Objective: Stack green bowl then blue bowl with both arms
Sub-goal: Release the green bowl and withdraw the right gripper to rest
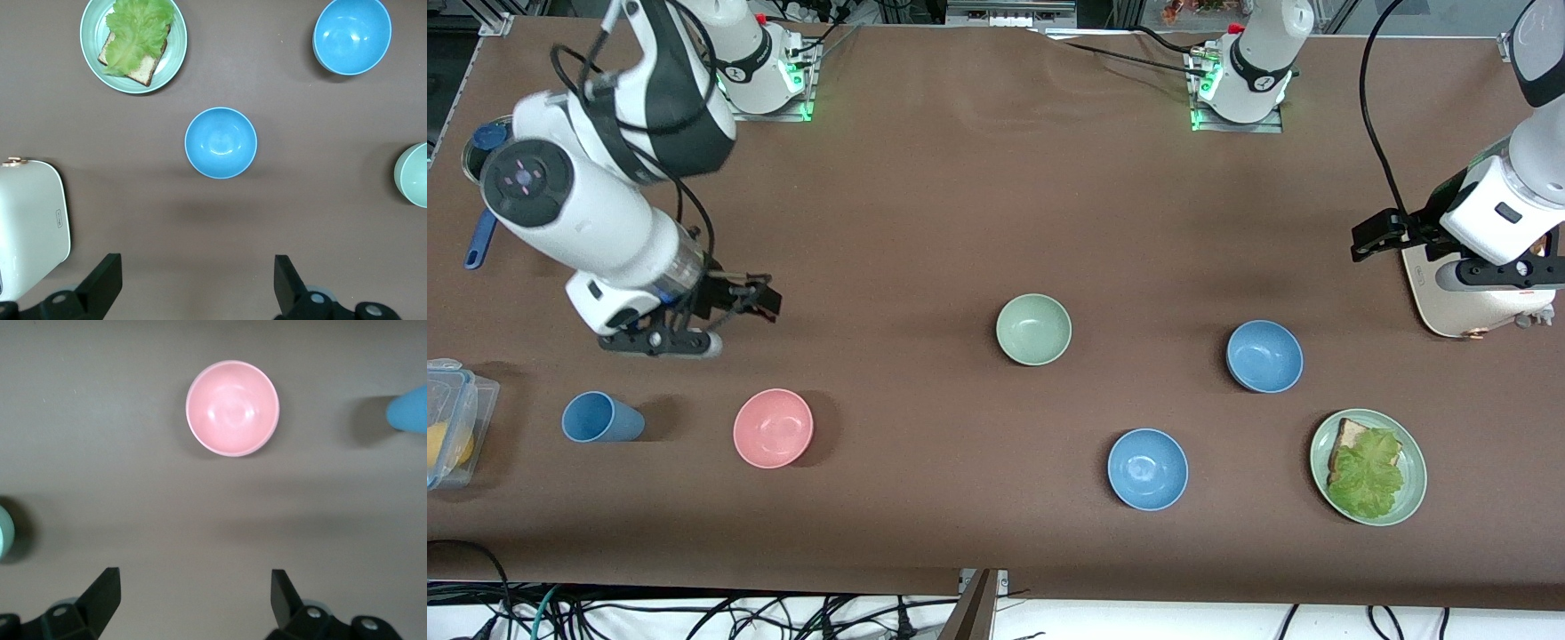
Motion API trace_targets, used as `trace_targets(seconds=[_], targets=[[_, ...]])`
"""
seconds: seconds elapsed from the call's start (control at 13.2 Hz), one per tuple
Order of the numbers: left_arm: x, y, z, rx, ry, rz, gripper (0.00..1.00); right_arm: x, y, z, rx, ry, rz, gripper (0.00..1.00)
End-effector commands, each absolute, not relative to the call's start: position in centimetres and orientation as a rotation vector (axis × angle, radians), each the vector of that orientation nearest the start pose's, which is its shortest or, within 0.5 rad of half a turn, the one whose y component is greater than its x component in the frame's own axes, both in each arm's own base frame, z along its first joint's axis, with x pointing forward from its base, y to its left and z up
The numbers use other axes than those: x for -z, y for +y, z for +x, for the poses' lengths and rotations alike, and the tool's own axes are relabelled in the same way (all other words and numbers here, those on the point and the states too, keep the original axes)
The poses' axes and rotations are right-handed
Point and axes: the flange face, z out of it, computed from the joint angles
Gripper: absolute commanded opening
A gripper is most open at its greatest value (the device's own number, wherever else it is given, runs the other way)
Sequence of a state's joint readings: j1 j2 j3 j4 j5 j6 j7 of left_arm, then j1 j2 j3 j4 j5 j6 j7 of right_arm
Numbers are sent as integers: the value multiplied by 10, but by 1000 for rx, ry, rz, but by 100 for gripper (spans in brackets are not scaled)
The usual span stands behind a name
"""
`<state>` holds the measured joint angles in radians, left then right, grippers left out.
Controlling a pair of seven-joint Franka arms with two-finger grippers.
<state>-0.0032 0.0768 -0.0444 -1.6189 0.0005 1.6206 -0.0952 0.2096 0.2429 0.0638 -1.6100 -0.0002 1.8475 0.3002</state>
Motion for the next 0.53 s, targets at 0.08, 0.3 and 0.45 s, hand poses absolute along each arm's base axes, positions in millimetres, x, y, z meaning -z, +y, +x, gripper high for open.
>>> trace_targets(seconds=[0.08, 0.3, 0.45], targets=[[-567, -28, 580, -123, -68, -3106, 100, -503, 122, 569, -13, -33, -3139, 99], [-544, -18, 589, -196, -123, -3186, 100, -515, 100, 564, -26, -70, -3143, 99], [-508, -15, 595, -299, -153, -3177, 100, -517, 95, 565, -28, -65, -3147, 99]])
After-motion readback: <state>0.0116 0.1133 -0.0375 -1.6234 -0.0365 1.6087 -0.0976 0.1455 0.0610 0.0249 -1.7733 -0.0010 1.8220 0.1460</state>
